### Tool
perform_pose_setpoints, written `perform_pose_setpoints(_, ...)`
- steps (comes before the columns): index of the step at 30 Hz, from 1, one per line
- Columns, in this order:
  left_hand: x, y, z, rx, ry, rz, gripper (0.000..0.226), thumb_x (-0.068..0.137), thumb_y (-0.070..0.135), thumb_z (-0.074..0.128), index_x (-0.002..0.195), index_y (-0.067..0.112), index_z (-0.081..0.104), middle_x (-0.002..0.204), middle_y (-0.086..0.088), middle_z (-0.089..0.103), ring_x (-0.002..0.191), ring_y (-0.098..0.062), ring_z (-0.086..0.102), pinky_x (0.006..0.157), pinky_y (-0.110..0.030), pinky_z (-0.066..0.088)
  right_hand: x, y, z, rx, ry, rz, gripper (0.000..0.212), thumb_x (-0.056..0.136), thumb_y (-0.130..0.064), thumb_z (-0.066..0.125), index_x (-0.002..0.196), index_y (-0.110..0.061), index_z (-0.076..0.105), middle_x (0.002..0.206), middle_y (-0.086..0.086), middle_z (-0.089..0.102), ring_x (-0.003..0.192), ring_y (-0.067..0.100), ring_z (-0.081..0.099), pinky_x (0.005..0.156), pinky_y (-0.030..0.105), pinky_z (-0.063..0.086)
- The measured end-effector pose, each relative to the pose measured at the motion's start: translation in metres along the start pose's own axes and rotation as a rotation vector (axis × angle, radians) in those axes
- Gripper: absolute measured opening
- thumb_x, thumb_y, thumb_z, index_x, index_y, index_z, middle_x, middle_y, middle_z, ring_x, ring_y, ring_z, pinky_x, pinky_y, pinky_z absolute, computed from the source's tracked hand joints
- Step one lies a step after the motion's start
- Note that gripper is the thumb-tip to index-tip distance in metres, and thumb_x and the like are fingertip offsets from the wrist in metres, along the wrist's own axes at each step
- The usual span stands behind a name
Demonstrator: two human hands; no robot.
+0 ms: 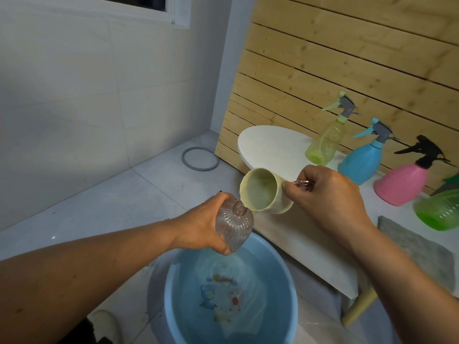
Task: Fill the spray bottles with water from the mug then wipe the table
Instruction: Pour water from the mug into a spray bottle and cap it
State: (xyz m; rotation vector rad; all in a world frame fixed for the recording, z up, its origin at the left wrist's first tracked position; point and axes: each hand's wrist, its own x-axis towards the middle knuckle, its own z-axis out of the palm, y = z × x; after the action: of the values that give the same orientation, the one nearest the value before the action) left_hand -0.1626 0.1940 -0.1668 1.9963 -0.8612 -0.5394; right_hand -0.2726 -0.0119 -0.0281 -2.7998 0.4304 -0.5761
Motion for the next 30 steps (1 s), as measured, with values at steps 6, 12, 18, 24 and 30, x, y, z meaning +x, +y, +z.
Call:
perform_pose_setpoints(6, 0.0006, -0.0015, -0.0008, -0.015, 0.005, 0.003, 0.106, 0.060, 0.021, 0.100, 0.141, 0.041, 0.033, 0.133, 0.021, 0.050, 0.122, 0.000, 0.055, 0.099, -0.022, 0.055, -0.0003, -0.0003, 0.0000, -0.008, -0.005, 0.008, 0.030, 0.085, -0.046, 0.067, 0.065, -0.026, 0.057, 0.065, -0.008, 0.060, 0.066, 0.021, 0.059, 0.073, 0.047, 0.055)
perform_pose_setpoints(12, 0.0011, -0.0007, -0.0004, -0.028, 0.004, 0.003, 0.104, 0.060, 0.020, 0.100, 0.139, 0.040, 0.035, 0.129, 0.021, 0.054, 0.119, -0.002, 0.058, 0.094, -0.021, 0.056, -0.0016, 0.0003, 0.0001, -0.012, -0.003, 0.011, 0.032, 0.086, -0.048, 0.065, 0.064, -0.026, 0.053, 0.067, -0.009, 0.059, 0.068, 0.023, 0.059, 0.076, 0.051, 0.054)
perform_pose_setpoints(18, 0.0023, 0.0009, 0.0007, -0.026, -0.004, -0.002, 0.104, 0.060, 0.022, 0.101, 0.138, 0.042, 0.035, 0.127, 0.021, 0.054, 0.116, -0.003, 0.059, 0.088, -0.016, 0.055, -0.0022, 0.0026, 0.0007, -0.028, 0.011, 0.006, 0.034, 0.085, -0.048, 0.063, 0.062, -0.028, 0.048, 0.067, -0.010, 0.056, 0.067, 0.024, 0.056, 0.076, 0.054, 0.054)
perform_pose_setpoints(24, 0.0029, 0.0011, 0.0026, -0.029, -0.014, 0.002, 0.104, 0.058, 0.022, 0.101, 0.137, 0.042, 0.036, 0.127, 0.020, 0.055, 0.118, -0.005, 0.059, 0.092, -0.024, 0.058, -0.0036, 0.0060, 0.0021, -0.060, 0.025, -0.020, 0.035, 0.086, -0.045, 0.063, 0.060, -0.030, 0.043, 0.067, -0.009, 0.054, 0.066, 0.023, 0.054, 0.075, 0.052, 0.053)
perform_pose_setpoints(30, 0.0029, 0.0032, 0.0031, -0.038, -0.021, -0.003, 0.103, 0.059, 0.020, 0.101, 0.137, 0.040, 0.037, 0.127, 0.018, 0.056, 0.117, -0.005, 0.060, 0.092, -0.023, 0.058, -0.0043, 0.0080, 0.0028, -0.070, 0.035, -0.027, 0.035, 0.086, -0.044, 0.062, 0.061, -0.031, 0.042, 0.070, -0.009, 0.053, 0.067, 0.023, 0.053, 0.074, 0.051, 0.052)
